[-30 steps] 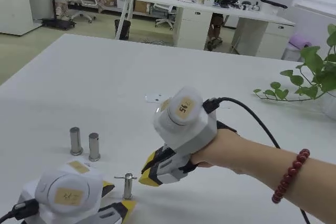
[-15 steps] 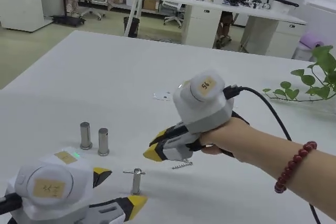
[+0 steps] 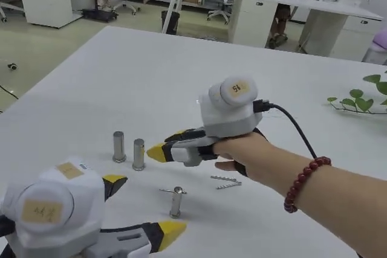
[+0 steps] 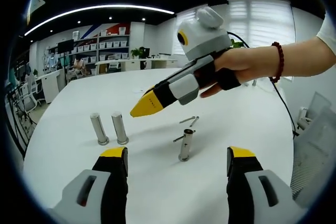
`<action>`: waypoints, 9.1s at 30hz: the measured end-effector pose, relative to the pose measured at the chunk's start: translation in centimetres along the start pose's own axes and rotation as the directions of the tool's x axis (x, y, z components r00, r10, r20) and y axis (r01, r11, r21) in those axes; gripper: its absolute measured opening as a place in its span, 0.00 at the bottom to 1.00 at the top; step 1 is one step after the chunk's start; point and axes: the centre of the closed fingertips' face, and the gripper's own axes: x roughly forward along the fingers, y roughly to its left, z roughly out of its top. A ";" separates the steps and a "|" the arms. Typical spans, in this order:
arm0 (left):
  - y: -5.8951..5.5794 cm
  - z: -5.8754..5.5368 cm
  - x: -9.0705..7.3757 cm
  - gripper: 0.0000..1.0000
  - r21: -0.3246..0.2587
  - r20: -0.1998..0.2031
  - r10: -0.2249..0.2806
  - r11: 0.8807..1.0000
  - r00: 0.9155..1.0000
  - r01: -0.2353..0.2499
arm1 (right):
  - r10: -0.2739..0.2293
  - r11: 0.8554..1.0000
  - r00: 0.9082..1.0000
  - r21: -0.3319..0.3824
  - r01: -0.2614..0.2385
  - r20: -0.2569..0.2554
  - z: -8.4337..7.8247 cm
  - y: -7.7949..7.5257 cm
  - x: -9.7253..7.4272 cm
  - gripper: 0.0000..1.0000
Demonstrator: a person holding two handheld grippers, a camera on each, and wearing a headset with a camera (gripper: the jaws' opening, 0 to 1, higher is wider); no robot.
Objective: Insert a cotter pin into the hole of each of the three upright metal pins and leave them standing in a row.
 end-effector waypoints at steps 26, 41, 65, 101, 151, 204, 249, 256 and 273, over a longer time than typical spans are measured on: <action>0.8 0.1 -1.3 0.90 -0.033 0.030 -0.004 0.999 1.000 0.005 | 0.026 0.999 0.995 0.039 -0.030 0.095 -0.1 -0.7 5.3 0.22; 0.6 -0.1 -1.4 0.90 -0.012 0.022 -0.013 1.000 1.000 0.013 | 0.022 0.999 0.996 -0.043 -0.019 0.082 -0.2 -0.6 5.0 0.15; -0.3 1.0 -1.6 0.89 0.010 0.028 -0.040 0.999 0.999 0.040 | 0.032 0.985 0.999 -0.173 -0.026 0.031 -2.4 -1.5 -0.5 0.14; -2.0 2.2 -2.2 0.86 0.048 0.042 -0.082 0.996 0.996 0.080 | 0.173 0.954 0.985 -0.243 -0.173 -0.021 -7.4 2.3 -8.8 0.14; -3.3 1.9 -2.7 0.83 0.065 0.035 -0.111 0.992 0.993 0.109 | 0.348 0.860 0.925 -0.340 -0.380 -0.153 -10.1 7.1 -9.7 0.20; -3.9 1.5 -2.8 0.76 0.037 0.045 -0.111 0.993 0.993 0.109 | -0.055 0.922 0.926 -0.375 -0.097 -0.372 -12.0 -6.9 -9.3 0.18; -3.8 1.7 -3.0 0.70 0.025 0.037 -0.114 0.993 0.993 0.113 | -0.184 0.813 0.831 -0.556 -0.172 -0.525 -12.6 -7.8 -10.0 0.02; -3.9 2.5 -2.8 0.65 0.015 0.041 -0.123 0.992 0.992 0.123 | -0.225 0.741 0.846 -0.649 -0.173 -0.483 -11.1 -6.7 -10.6 0.02; -3.9 4.3 -1.3 0.48 -0.040 0.048 -0.135 0.990 0.990 0.137 | -0.266 0.570 0.911 -0.813 -0.115 -0.315 -6.8 -1.5 -11.6 0.02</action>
